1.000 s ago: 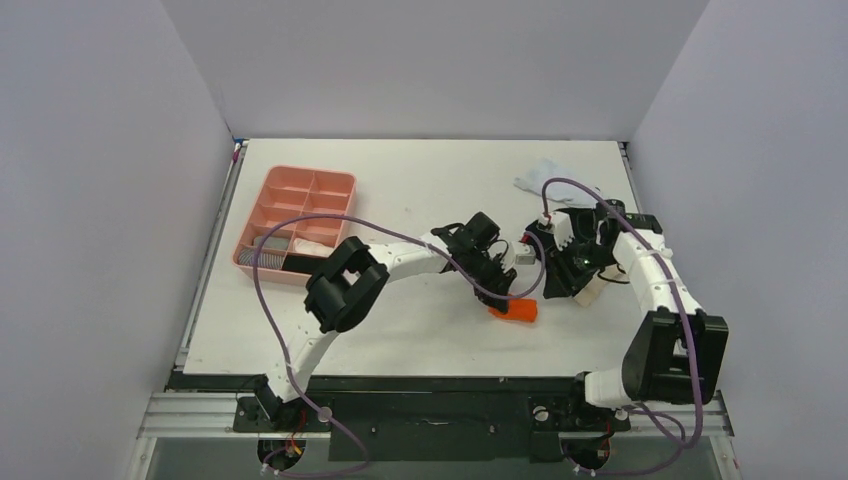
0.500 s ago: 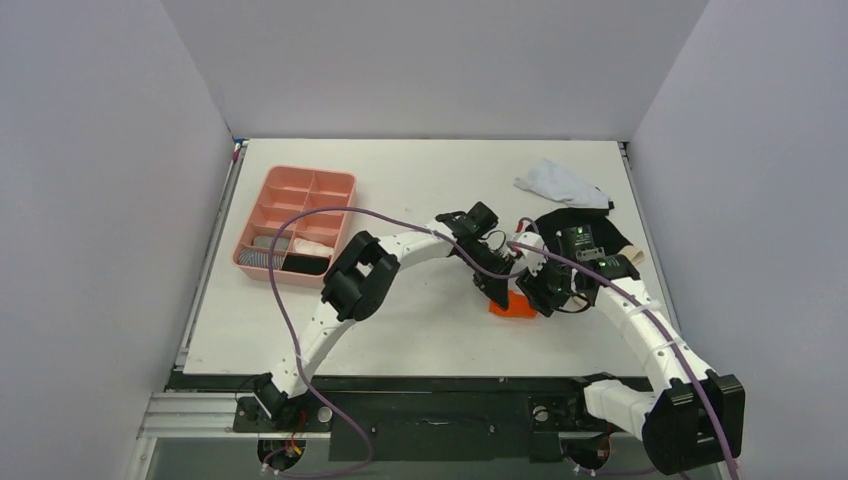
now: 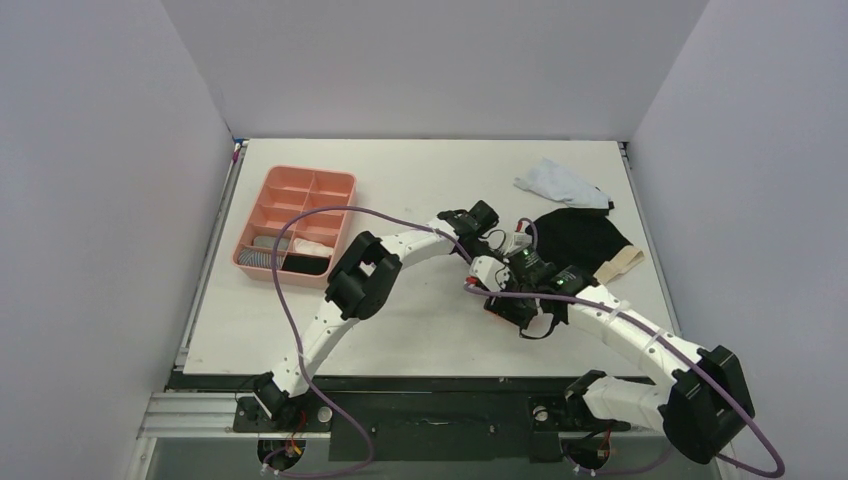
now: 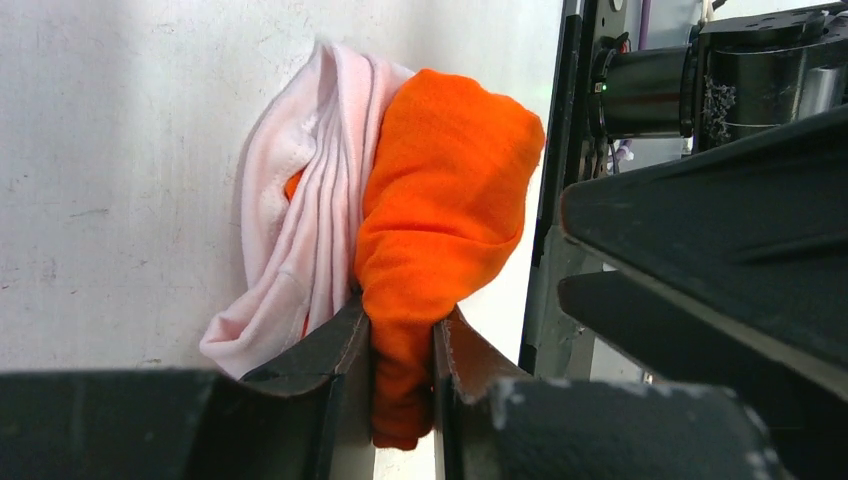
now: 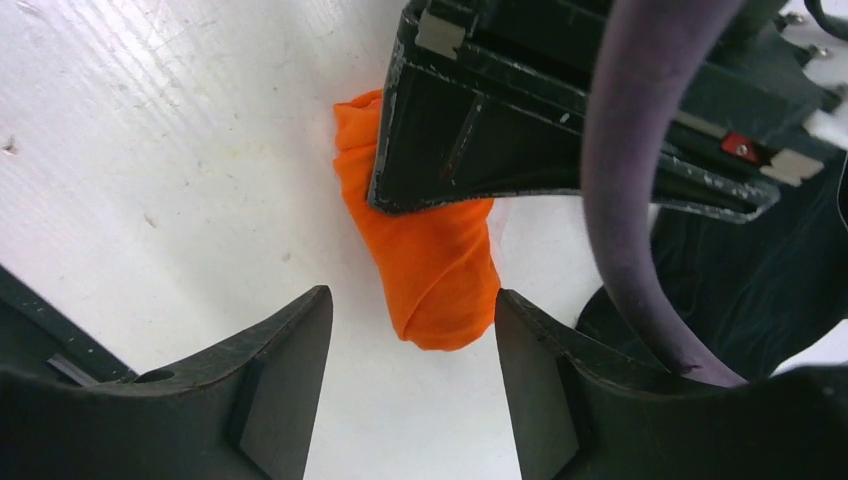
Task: Roll the underwear
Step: Roll the underwear to the center of the board.
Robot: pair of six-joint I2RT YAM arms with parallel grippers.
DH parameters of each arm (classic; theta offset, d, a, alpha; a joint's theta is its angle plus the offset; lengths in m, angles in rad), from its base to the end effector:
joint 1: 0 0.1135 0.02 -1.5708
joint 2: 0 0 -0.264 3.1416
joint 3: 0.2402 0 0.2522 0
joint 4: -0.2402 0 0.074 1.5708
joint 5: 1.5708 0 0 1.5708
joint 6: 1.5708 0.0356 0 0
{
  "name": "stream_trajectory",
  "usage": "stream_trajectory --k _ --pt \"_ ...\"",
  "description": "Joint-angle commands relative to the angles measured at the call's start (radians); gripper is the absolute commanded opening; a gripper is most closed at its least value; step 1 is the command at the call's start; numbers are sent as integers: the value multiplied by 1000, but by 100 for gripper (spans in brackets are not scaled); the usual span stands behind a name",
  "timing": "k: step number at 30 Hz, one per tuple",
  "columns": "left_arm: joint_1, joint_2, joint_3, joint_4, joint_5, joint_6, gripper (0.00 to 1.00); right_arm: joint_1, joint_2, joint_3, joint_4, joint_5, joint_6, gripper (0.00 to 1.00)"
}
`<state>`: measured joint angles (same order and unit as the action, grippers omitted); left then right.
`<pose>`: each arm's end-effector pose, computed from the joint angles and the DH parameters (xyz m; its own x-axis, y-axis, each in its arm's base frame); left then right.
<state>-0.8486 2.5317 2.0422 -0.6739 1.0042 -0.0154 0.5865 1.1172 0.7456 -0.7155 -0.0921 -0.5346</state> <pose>0.3197 -0.4083 0.1170 -0.6165 0.6873 -0.3842 0.6143 0.1146 -0.7807 0.1691 0.1163 0.2209 -0.3355 -0.8321 -0.4417 -0.8805 0.4436 -0.1669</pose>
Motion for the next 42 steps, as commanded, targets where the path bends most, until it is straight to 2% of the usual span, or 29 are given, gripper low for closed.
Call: stream_trajectory --k 1,11,22,28,36,38,41,42 --pt "-14 116 -38 -156 -199 32 0 40 52 9 64 116 -10 57" --pt "-12 124 -24 -170 -201 39 0 72 138 -29 103 187 -59 57" --pt "-7 125 -21 -171 -196 39 0 76 150 -82 107 211 -92 56" --pt "-6 125 -18 -171 -191 37 0 58 226 -74 116 187 -117 44" --pt "1 120 -23 -168 -169 39 0 -21 299 -66 135 124 -157 42" --pt "4 116 -26 -164 -160 37 0 -36 315 -58 134 105 -160 37" --pt "11 98 -51 -140 -149 29 0 -67 336 -39 110 55 -165 21" --pt "15 94 -58 -124 -147 27 4 -73 346 -29 103 29 -169 18"
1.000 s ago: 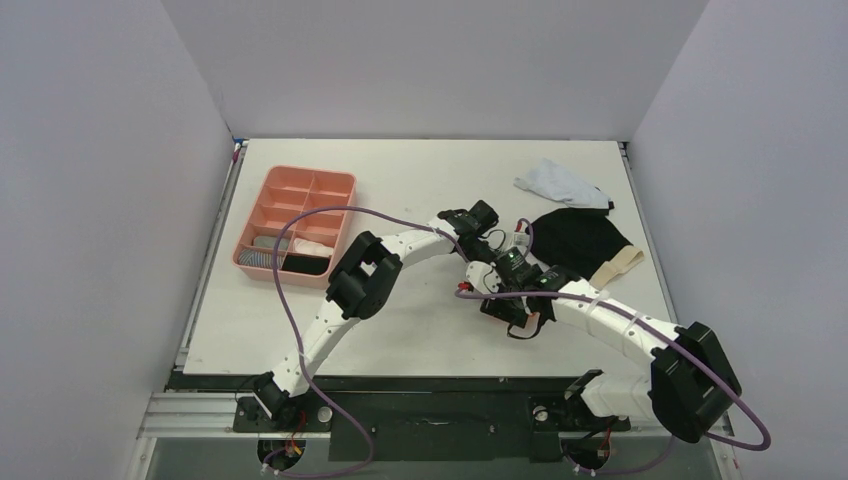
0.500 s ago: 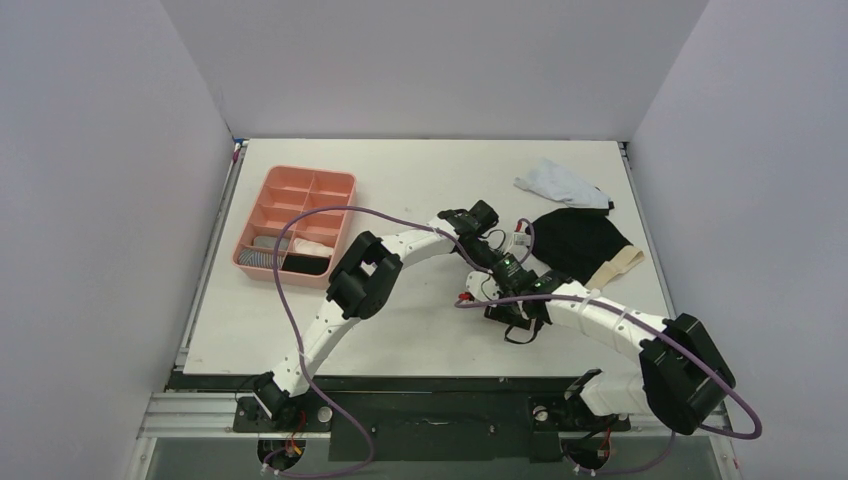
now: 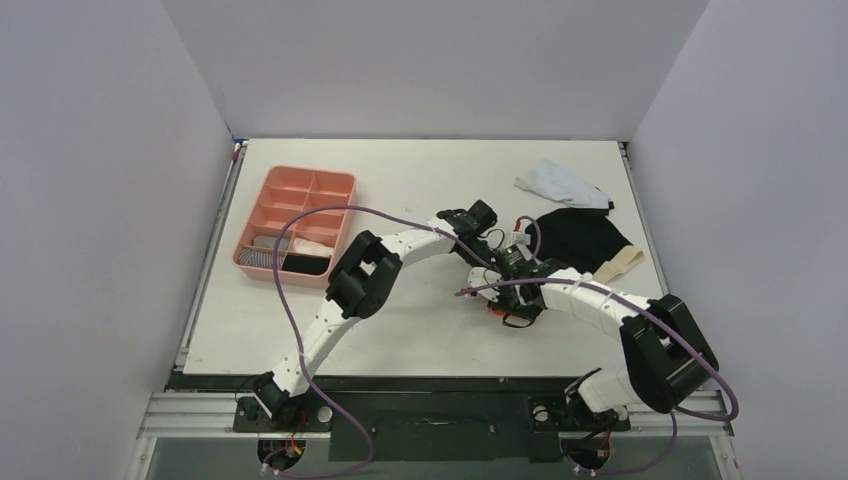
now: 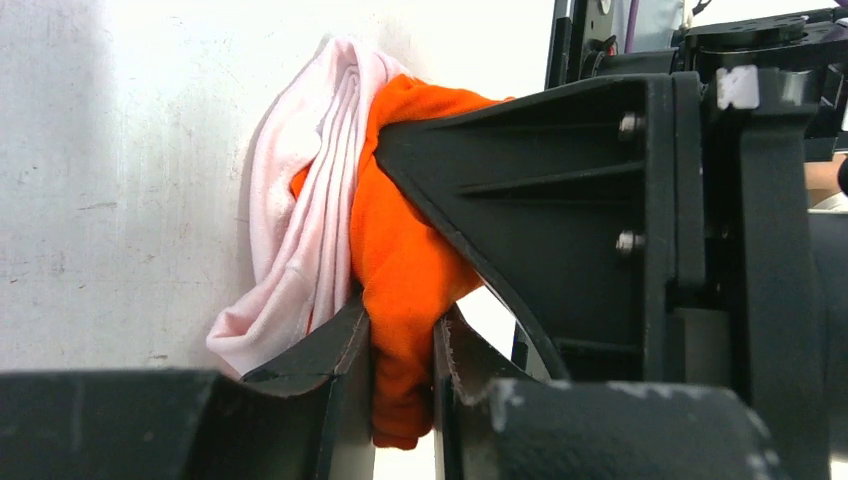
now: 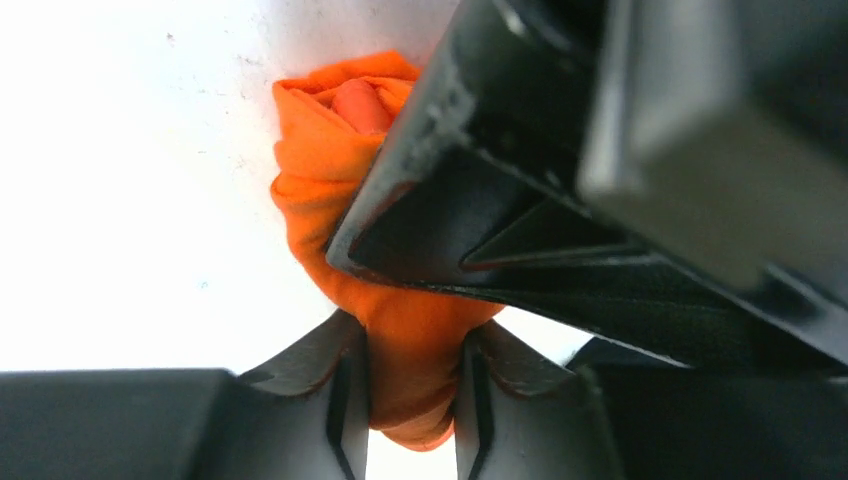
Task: Roll the underwear
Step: Roll the underwear to the center of the board.
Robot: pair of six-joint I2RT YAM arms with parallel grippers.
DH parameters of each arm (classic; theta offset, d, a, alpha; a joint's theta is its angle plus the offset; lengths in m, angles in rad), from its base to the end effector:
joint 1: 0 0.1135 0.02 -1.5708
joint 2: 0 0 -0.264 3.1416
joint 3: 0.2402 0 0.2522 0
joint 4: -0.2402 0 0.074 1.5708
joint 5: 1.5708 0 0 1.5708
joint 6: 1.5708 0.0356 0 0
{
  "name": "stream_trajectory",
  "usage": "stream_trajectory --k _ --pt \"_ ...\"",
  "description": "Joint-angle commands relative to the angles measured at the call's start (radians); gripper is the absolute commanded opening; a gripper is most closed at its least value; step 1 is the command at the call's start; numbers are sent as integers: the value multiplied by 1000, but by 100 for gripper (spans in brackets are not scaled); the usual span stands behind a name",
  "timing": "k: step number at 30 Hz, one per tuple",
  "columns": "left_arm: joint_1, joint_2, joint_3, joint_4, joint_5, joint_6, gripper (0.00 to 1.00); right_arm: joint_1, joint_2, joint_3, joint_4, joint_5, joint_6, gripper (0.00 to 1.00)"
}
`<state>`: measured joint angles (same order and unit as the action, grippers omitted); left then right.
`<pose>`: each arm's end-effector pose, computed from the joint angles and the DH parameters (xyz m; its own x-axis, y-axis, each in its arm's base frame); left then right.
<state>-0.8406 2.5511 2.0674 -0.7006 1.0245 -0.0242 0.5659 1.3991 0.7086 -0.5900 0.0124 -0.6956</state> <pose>0.3235 -0.4069 0.1140 -0.6322 0.6873 -0.3577 0.5868 0.1232 -0.8003 0.1972 0.1247 0.1588 -0.2792 -0.9365 -0.2121 -0.9276 0.3202 -0.1926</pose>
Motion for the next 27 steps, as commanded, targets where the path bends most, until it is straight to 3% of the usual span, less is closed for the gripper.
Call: stream_trajectory --k 1,4,15,21,27 --pt "10 65 -98 -89 -162 32 7 -67 69 13 -38 -86 -10 10" --pt "29 44 -128 -42 -158 15 20 -95 81 29 -66 -131 -23 0" --pt "95 -37 -217 52 -188 -26 61 -169 119 46 -106 -224 -40 0" --pt "131 -105 -310 153 -190 -74 75 -200 130 52 -120 -244 -42 0" --pt "167 -174 -378 219 -202 -92 82 -201 139 70 -133 -253 -34 0"
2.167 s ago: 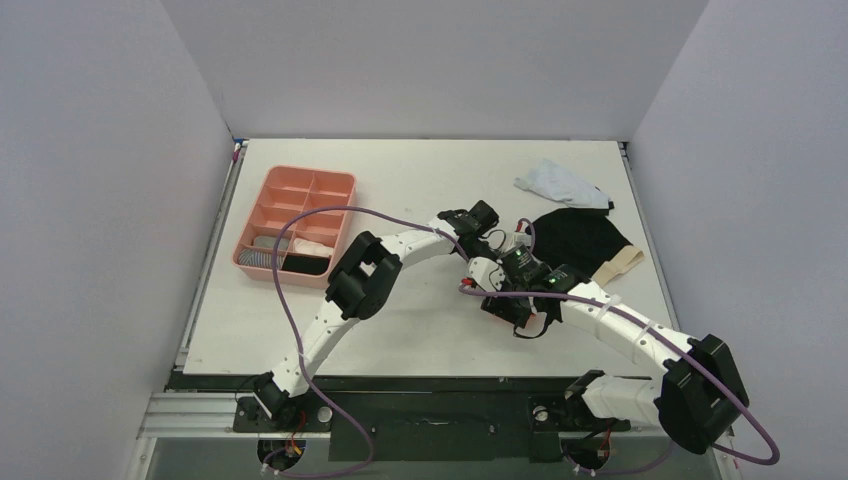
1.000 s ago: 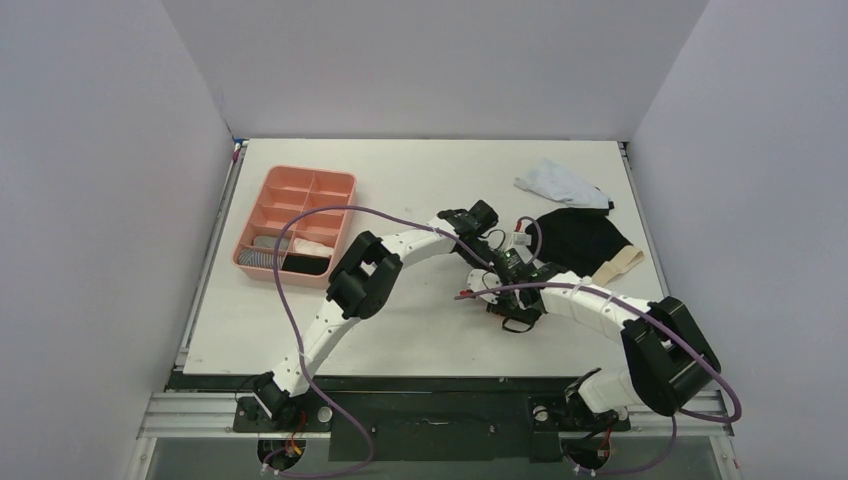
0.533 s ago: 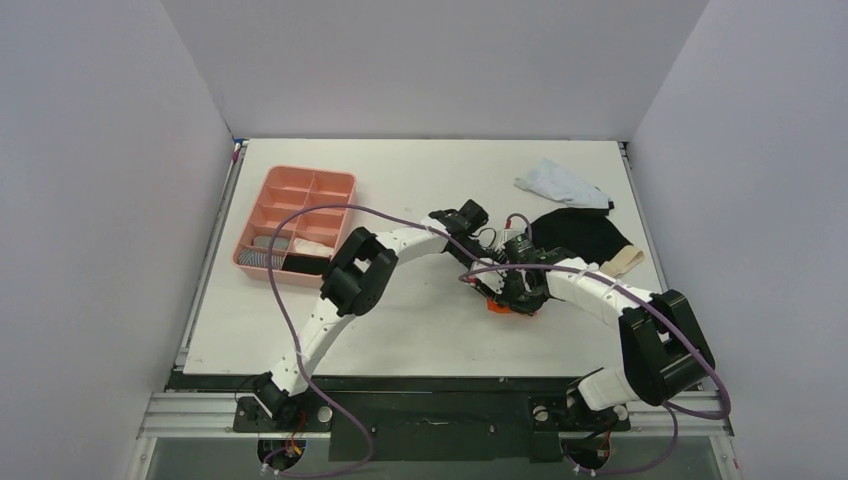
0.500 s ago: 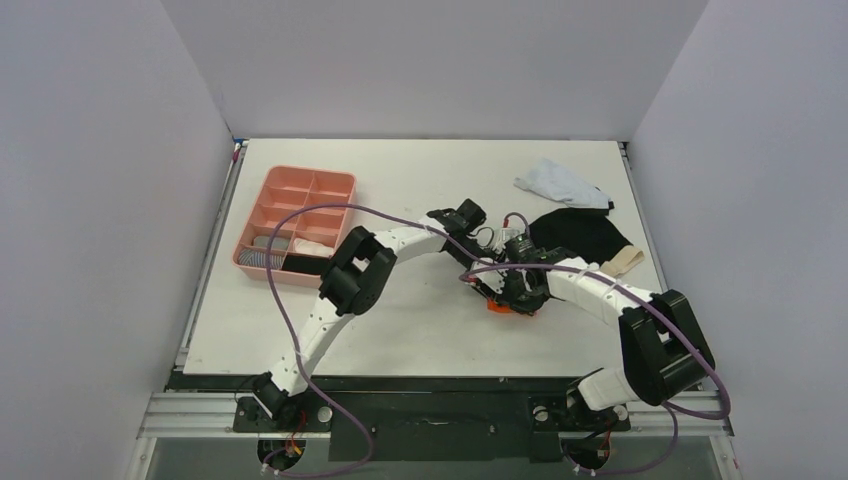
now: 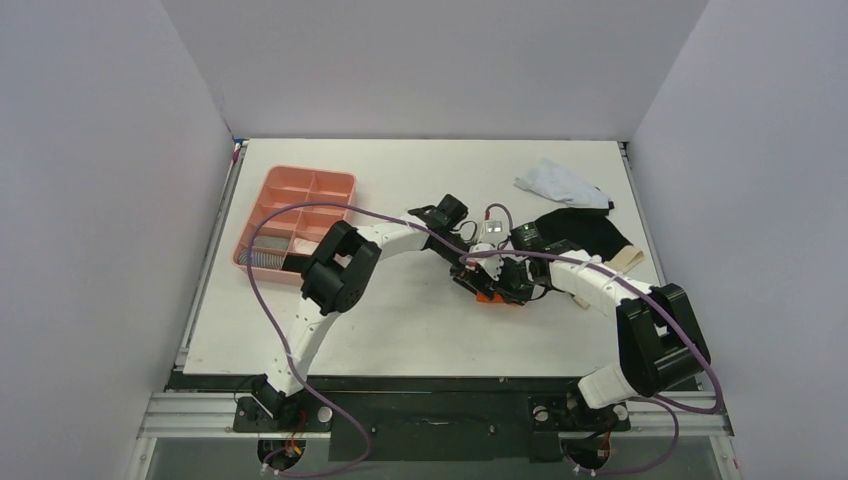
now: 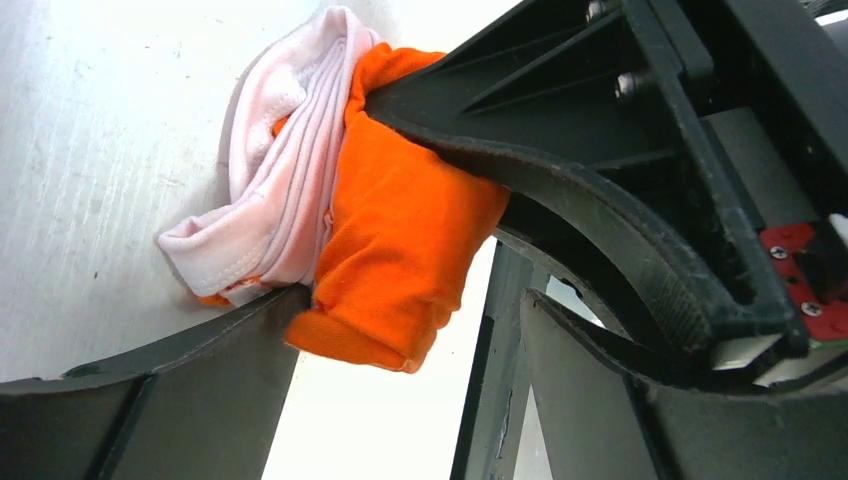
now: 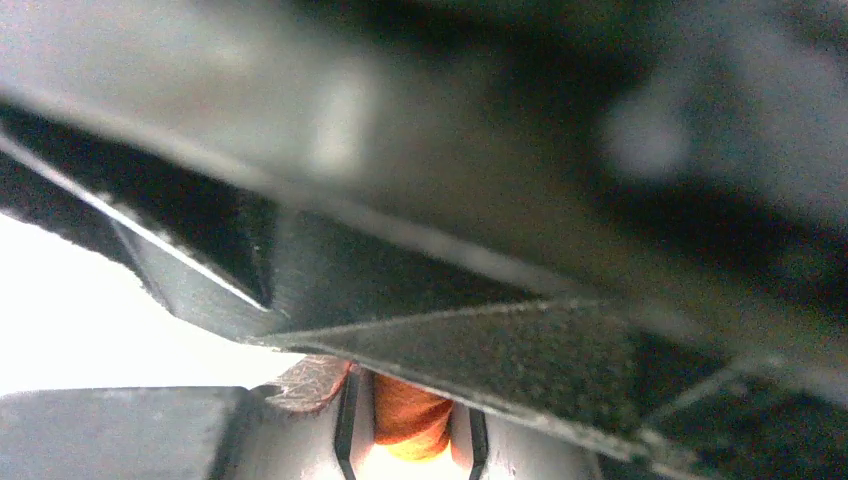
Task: Roll the underwear
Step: Roll the underwear to the center of the board.
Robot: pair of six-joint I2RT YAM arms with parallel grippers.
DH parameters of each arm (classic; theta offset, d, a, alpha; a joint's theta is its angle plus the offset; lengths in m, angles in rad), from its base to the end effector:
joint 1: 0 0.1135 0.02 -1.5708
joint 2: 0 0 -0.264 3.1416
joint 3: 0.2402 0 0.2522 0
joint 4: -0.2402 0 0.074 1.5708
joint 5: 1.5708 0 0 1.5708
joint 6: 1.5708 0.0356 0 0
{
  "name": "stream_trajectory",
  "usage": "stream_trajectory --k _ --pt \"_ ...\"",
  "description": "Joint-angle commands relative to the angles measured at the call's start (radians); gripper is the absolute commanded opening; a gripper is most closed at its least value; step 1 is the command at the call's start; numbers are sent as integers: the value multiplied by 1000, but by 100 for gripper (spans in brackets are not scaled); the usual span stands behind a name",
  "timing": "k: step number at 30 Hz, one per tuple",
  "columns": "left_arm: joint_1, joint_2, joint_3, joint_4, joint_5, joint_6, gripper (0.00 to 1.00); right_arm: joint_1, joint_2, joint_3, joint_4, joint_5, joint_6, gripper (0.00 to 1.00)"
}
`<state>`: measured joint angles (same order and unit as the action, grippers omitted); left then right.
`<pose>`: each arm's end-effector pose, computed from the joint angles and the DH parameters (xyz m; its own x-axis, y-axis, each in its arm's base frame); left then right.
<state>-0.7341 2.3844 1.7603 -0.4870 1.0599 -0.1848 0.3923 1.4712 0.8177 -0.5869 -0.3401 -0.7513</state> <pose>0.3402 -0.3488 0.1185 -0.7670 0.5711 -0.2925 0.4822 0.2123 -0.8500 0.2353 0.1102 0.1732 -0.3245 -0.8306 -0.4525 -0.9331 0.3595 0.0091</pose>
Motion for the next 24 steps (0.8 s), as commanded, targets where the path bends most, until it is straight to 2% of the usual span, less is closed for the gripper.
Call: stream_trajectory --k 1,8,13,19,24 --pt "65 -9 -72 6 -237 70 84 -27 71 -38 -137 100 23 0" --pt "79 -12 -61 -27 -236 120 87 -27 83 -36 -151 103 22 0" --pt "81 -9 -23 -114 -264 193 87 -25 83 -36 -174 106 15 0" --pt "84 -16 20 -231 -366 334 87 -24 80 -39 -195 131 2 0" --pt "85 -52 1 -262 -420 413 87 -26 86 -35 -209 141 -3 0"
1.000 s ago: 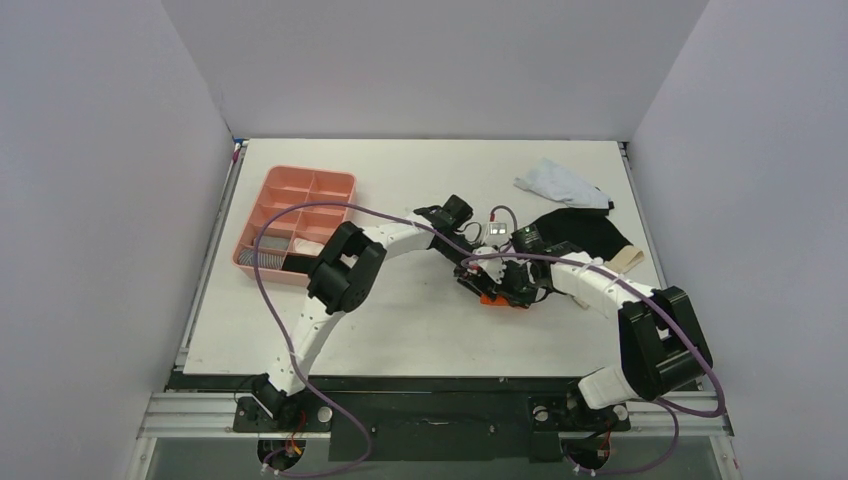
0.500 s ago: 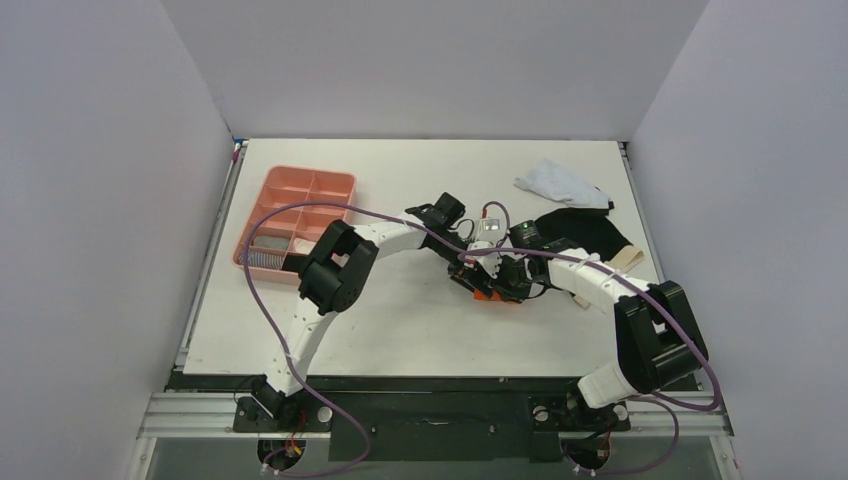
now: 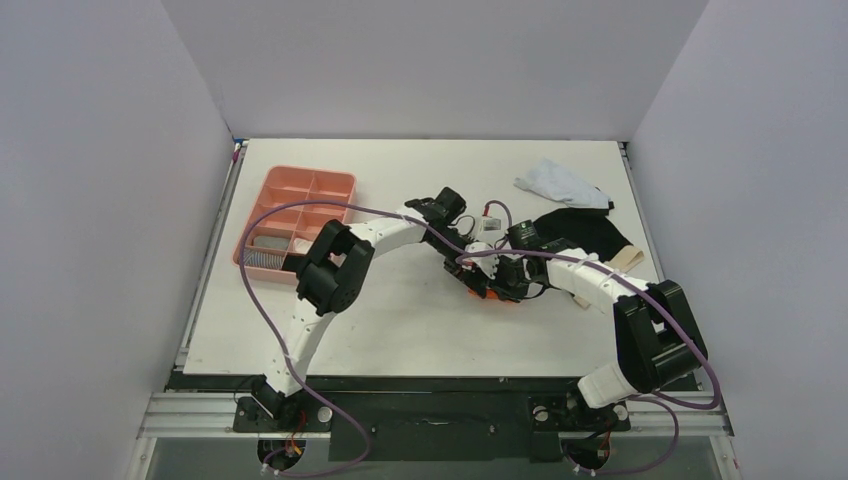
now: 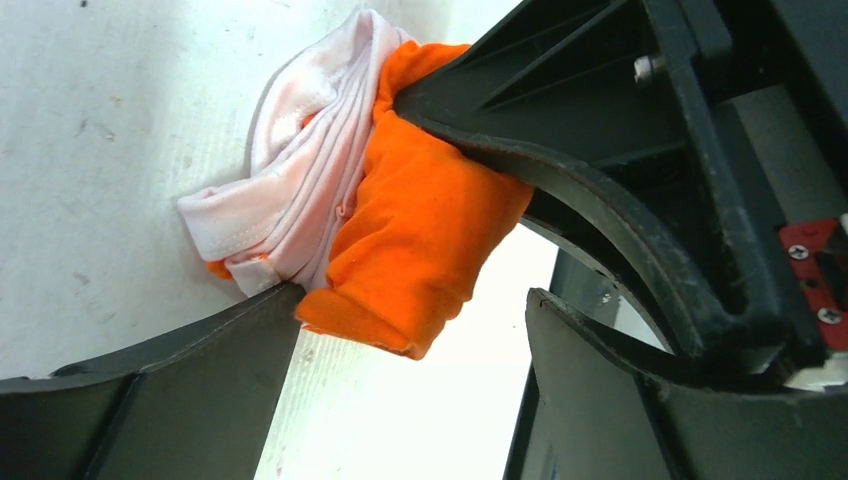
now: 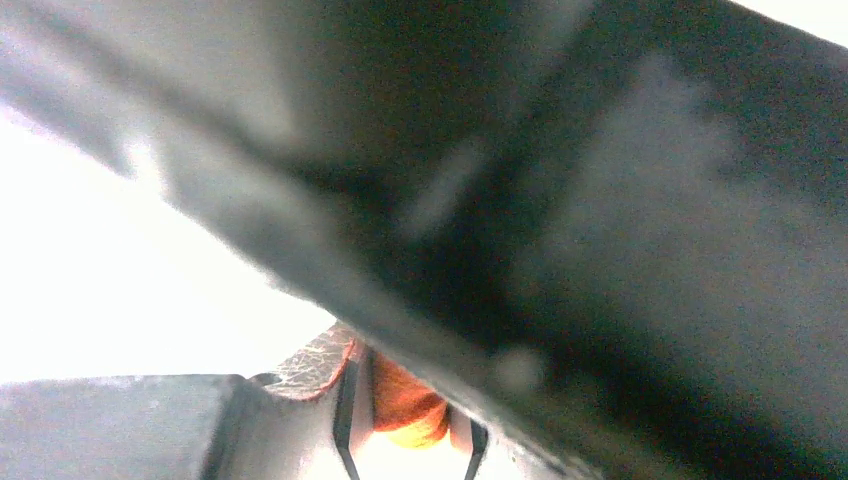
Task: Roll the underwear
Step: Roll the underwear to the center of the board.
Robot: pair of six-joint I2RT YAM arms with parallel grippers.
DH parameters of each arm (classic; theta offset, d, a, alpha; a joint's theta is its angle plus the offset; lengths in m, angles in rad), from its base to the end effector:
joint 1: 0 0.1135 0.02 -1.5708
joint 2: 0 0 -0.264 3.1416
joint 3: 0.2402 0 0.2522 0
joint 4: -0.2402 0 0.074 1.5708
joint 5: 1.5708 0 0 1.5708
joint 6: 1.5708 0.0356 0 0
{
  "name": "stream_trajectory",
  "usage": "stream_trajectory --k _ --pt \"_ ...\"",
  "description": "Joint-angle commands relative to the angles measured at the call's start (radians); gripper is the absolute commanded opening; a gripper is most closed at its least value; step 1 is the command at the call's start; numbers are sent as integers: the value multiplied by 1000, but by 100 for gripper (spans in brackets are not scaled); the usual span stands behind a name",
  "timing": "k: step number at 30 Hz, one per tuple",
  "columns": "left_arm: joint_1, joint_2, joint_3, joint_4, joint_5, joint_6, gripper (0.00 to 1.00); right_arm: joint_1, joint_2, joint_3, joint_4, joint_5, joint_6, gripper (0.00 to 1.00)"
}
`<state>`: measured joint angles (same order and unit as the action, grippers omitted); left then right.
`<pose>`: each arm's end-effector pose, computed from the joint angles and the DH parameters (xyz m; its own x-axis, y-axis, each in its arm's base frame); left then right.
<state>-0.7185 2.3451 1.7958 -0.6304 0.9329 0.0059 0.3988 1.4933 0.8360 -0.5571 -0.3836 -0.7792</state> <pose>0.3434 -0.3382 0.1375 -0.6923 0.6100 -0.3856 0.6266 0.2431 -0.7404 0.2413 0.1161 0.1743 -0.2769 -0.8238 -0.4947 -0.9487 0.3162 0.0044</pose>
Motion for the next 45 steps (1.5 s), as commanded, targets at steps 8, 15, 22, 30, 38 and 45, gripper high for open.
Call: stream_trajectory --k 8,15,22,30,38,45 --pt "78 -55 -51 -186 -311 338 85 -31 85 -34 -256 186 28 0" --pt "111 -82 -63 -287 -277 438 85 -32 99 -20 -266 189 34 0" --pt "209 -169 -198 -201 -259 394 84 -33 146 20 -307 170 49 0" --pt "338 -433 -469 42 -282 264 84 -35 291 165 -418 146 64 0" --pt "328 -645 -678 276 -351 251 84 -44 373 256 -483 113 79 0" --pt "109 -784 -826 449 -544 404 85 -58 492 382 -591 46 60 0"
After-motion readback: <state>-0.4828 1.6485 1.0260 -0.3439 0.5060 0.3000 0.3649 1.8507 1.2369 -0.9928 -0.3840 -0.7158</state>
